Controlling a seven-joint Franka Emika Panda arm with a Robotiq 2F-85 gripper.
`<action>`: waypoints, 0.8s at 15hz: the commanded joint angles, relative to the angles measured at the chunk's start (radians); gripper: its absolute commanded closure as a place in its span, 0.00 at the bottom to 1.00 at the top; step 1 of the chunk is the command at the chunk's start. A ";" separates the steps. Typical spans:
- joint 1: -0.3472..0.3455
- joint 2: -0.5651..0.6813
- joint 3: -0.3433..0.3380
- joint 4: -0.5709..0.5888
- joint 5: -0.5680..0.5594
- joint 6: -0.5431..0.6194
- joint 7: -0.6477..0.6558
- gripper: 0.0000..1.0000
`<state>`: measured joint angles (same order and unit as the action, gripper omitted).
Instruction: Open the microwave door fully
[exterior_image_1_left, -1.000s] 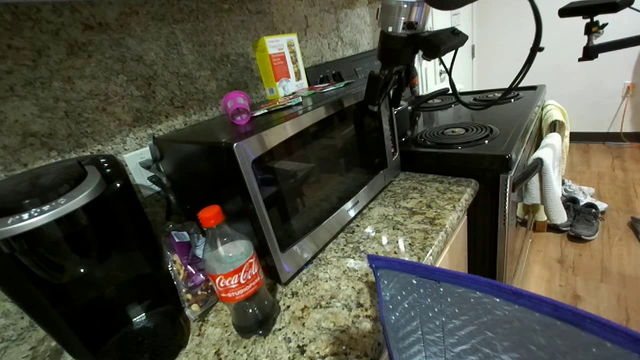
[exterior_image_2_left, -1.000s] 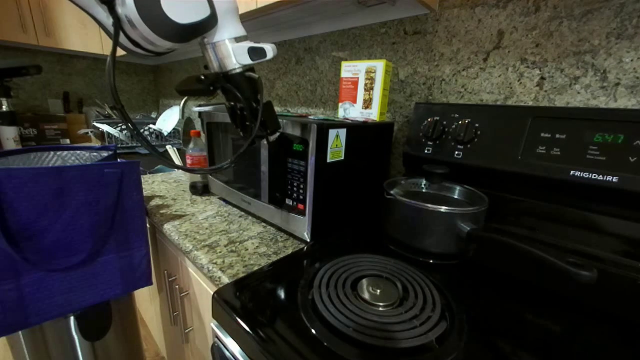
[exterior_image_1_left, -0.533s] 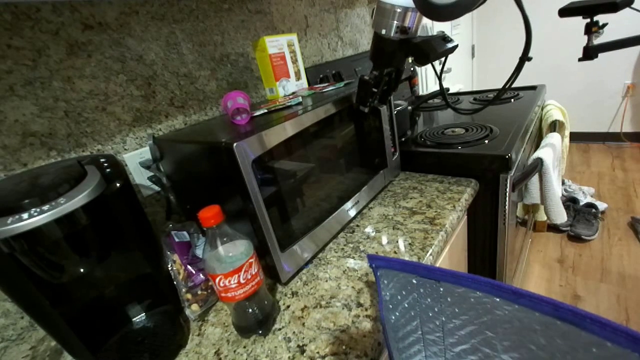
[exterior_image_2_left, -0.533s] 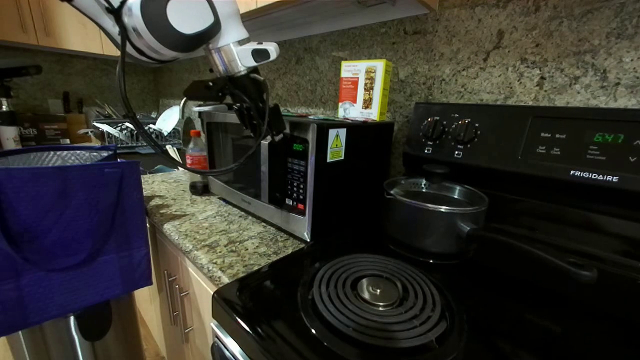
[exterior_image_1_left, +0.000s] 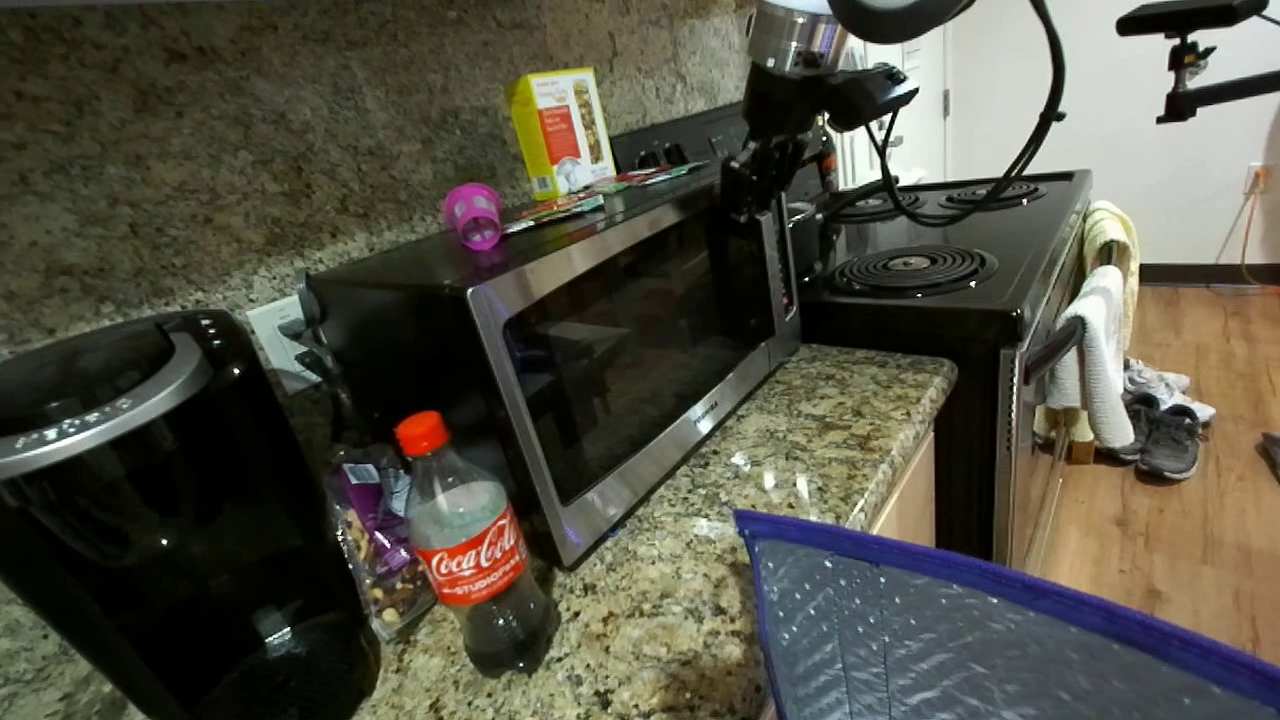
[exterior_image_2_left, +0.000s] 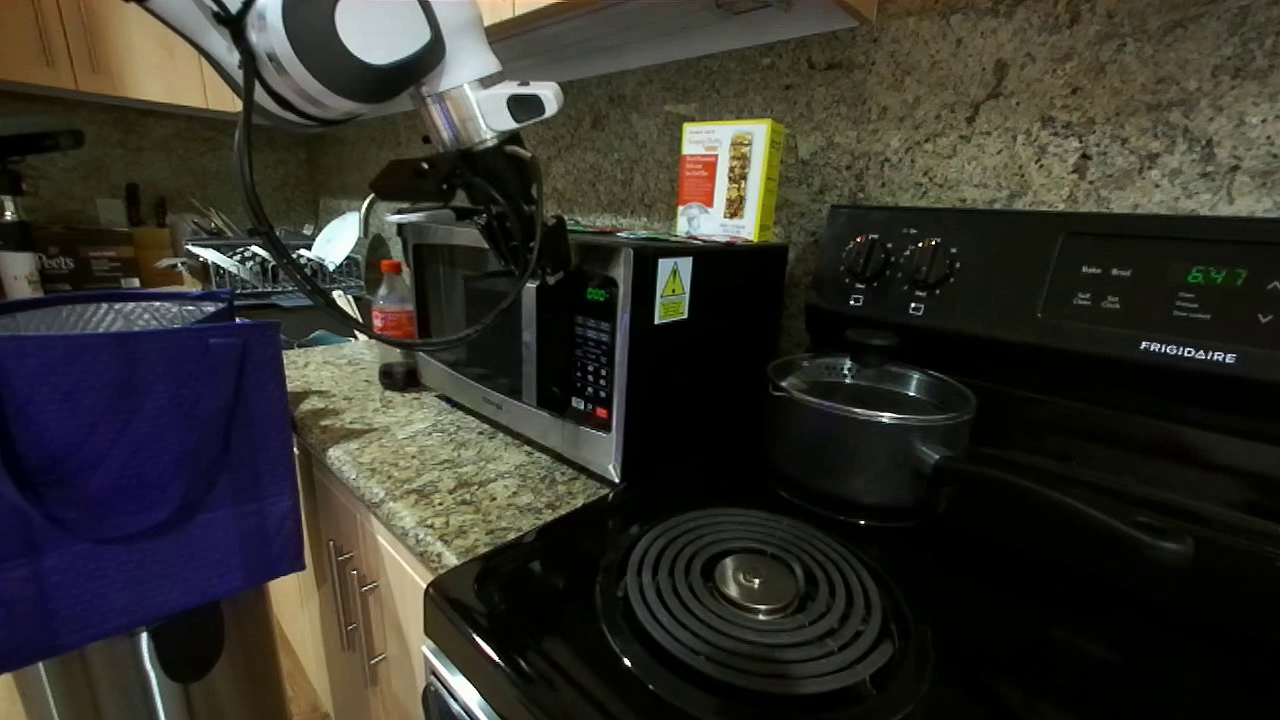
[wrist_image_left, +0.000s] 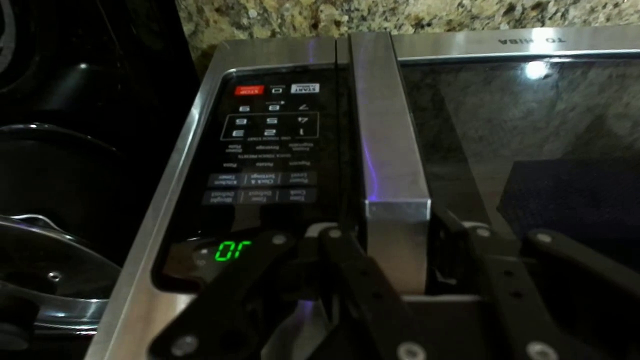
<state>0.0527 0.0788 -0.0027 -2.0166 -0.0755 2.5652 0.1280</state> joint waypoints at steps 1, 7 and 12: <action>-0.008 0.002 0.007 0.004 0.005 0.021 -0.008 0.86; -0.011 -0.083 -0.002 -0.056 -0.020 -0.004 0.018 0.86; -0.012 -0.179 -0.007 -0.156 -0.058 0.014 0.096 0.86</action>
<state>0.0542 0.0473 -0.0040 -2.0579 -0.0862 2.5840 0.1503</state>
